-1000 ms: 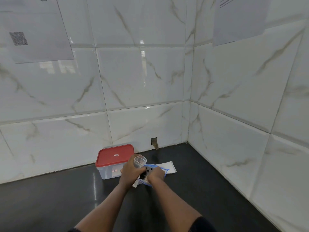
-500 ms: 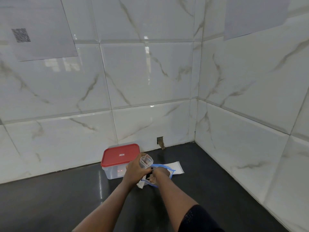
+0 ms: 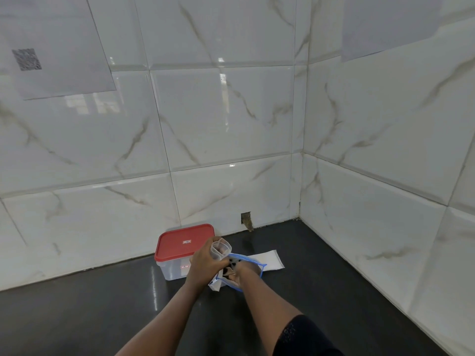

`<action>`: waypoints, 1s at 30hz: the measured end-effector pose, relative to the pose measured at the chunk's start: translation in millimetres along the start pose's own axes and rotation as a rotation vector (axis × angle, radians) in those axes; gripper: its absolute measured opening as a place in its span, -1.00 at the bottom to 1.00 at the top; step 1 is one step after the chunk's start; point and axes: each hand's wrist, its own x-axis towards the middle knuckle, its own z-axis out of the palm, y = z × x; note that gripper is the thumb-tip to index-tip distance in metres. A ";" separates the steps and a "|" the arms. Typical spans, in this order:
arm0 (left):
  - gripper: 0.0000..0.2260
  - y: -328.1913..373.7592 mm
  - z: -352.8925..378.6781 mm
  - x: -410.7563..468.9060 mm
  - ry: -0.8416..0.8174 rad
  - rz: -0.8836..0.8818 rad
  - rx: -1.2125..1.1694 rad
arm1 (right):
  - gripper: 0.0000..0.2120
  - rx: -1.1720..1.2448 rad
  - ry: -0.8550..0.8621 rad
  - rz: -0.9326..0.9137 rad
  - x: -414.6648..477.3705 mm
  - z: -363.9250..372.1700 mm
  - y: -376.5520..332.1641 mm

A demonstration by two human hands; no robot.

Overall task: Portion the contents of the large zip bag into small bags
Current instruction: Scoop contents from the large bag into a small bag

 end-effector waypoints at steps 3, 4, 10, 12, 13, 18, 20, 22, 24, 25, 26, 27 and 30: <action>-0.59 -0.7 1.6 -0.3 0.010 -0.007 -0.004 | -0.67 -0.252 0.071 -0.078 12.0 1.3 -1.2; -0.60 -1.2 2.4 -0.6 0.014 -0.008 -0.003 | -0.68 -0.273 0.092 -0.080 14.3 2.8 -1.6; -0.61 3.7 6.3 -5.0 0.027 -0.016 -0.007 | -0.73 -0.317 0.046 -0.129 5.1 0.3 -0.5; -0.62 4.7 6.2 -5.7 0.049 -0.018 -0.001 | -0.79 -0.349 0.085 -0.145 4.5 1.7 -2.9; -0.63 5.0 6.5 -6.1 0.060 -0.019 -0.003 | -0.77 -0.375 0.074 -0.133 5.1 3.6 -3.3; -0.61 6.6 10.4 -9.0 0.092 -0.027 -0.059 | -0.70 -0.481 0.099 -0.172 -9.6 3.2 -3.6; -0.60 7.0 10.9 -9.4 0.098 -0.034 -0.067 | -0.68 -0.526 0.075 -0.219 -12.7 2.3 -5.5; -0.60 7.3 11.0 -8.5 0.105 -0.043 -0.063 | -0.68 -0.705 0.135 -0.295 -10.9 0.1 -8.8; -0.61 7.6 10.6 -7.9 0.116 -0.058 -0.076 | -0.69 -0.873 0.185 -0.391 -8.8 -4.8 -13.8; -0.61 7.7 10.3 -7.7 0.121 -0.073 -0.091 | -0.69 -0.903 0.183 -0.414 -9.5 -6.2 -16.1; -0.61 8.1 10.2 -7.7 0.124 -0.090 -0.100 | -0.69 -0.919 0.165 -0.432 -10.4 -9.4 -20.1; -0.60 7.5 10.5 -7.5 0.125 -0.108 -0.102 | -0.70 -0.931 0.142 -0.440 -11.6 -11.7 -23.6; -0.59 8.0 11.0 -9.2 0.115 -0.121 -0.087 | -0.76 -0.932 0.081 -0.437 -19.1 -22.6 -35.8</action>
